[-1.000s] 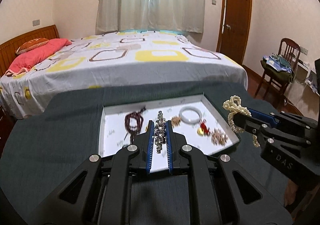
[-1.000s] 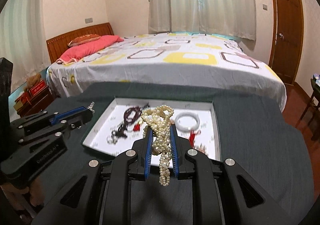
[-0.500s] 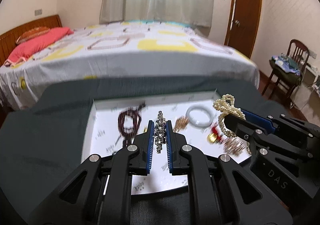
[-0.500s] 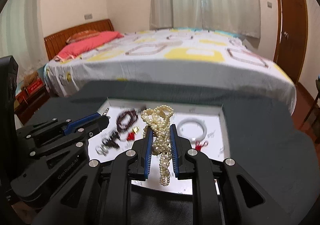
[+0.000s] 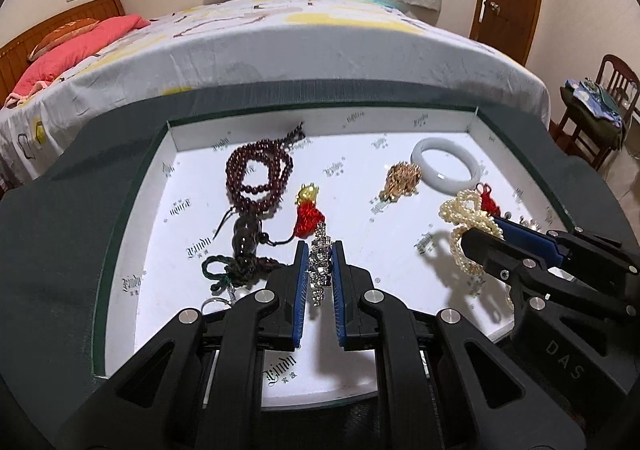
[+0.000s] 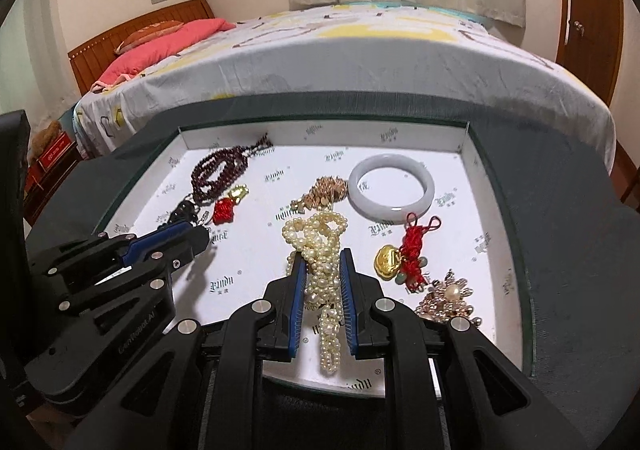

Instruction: Organize jewelry

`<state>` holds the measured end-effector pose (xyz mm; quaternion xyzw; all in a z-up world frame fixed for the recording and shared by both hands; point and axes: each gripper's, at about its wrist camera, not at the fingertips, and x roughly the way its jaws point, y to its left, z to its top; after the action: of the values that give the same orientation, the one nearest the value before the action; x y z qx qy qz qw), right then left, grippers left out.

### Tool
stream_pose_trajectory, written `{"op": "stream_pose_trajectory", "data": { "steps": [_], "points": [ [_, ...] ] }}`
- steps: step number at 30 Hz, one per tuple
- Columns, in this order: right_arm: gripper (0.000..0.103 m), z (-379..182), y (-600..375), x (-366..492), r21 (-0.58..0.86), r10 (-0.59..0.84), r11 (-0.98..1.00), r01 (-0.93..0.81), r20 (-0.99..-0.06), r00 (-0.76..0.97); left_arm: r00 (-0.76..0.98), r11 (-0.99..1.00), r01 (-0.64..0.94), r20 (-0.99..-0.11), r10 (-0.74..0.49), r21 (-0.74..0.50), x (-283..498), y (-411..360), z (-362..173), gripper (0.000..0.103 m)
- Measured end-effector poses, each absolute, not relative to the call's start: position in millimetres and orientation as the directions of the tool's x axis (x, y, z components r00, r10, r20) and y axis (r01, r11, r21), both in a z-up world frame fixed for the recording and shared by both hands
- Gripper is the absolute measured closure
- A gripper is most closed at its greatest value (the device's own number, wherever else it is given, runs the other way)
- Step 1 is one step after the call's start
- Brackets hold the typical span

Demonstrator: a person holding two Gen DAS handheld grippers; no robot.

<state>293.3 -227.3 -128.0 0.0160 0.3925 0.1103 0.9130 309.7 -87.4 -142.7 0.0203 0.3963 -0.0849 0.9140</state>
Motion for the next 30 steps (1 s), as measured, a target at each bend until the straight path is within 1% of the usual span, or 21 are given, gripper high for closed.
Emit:
{"op": "stream_pose_trajectory", "data": {
  "steps": [12, 15, 17, 18, 19, 22, 26, 28, 30],
  "points": [
    [0.085, -140, -226, 300, 0.124, 0.211, 0.976, -0.179, -0.736, 0.644, 0.635, 0.983, 0.180, -0.759, -0.147, -0.040, 314, -87, -150, 0.091],
    [0.084, -141, -226, 300, 0.126, 0.211, 0.976, -0.177, -0.739, 0.639, 0.631, 0.983, 0.180, -0.761, -0.150, -0.045, 315, -86, -151, 0.089],
    [0.083, -141, -226, 300, 0.126, 0.210, 0.976, -0.176, -0.739, 0.640, 0.630, 0.982, 0.182, -0.762, -0.152, -0.045, 315, -87, -151, 0.081],
    [0.077, -141, -226, 300, 0.125, 0.210, 0.977, -0.175, -0.739, 0.640, 0.630, 0.982, 0.184, -0.761, -0.154, -0.046, 314, -87, -151, 0.071],
    [0.069, -141, -226, 301, 0.125, 0.209, 0.977, -0.174, -0.739, 0.641, 0.628, 0.981, 0.188, -0.762, -0.157, -0.047, 314, -88, -151, 0.065],
    [0.064, -140, -228, 300, 0.128, 0.208, 0.977, -0.169, -0.730, 0.651, 0.628, 0.982, 0.181, -0.762, -0.158, -0.054, 313, -85, -151, 0.062],
    [0.061, -139, -230, 298, 0.125, 0.206, 0.978, -0.169, -0.729, 0.653, 0.626, 0.982, 0.178, -0.764, -0.157, -0.057, 310, -83, -149, 0.059],
    [0.060, -137, -230, 297, 0.126, 0.207, 0.978, -0.169, -0.726, 0.656, 0.630, 0.983, 0.173, -0.761, -0.158, -0.060, 309, -81, -147, 0.054],
    [0.059, -134, -231, 296, 0.129, 0.209, 0.977, -0.168, -0.722, 0.660, 0.635, 0.984, 0.167, -0.756, -0.158, -0.066, 306, -78, -144, 0.051]
  ]
}}
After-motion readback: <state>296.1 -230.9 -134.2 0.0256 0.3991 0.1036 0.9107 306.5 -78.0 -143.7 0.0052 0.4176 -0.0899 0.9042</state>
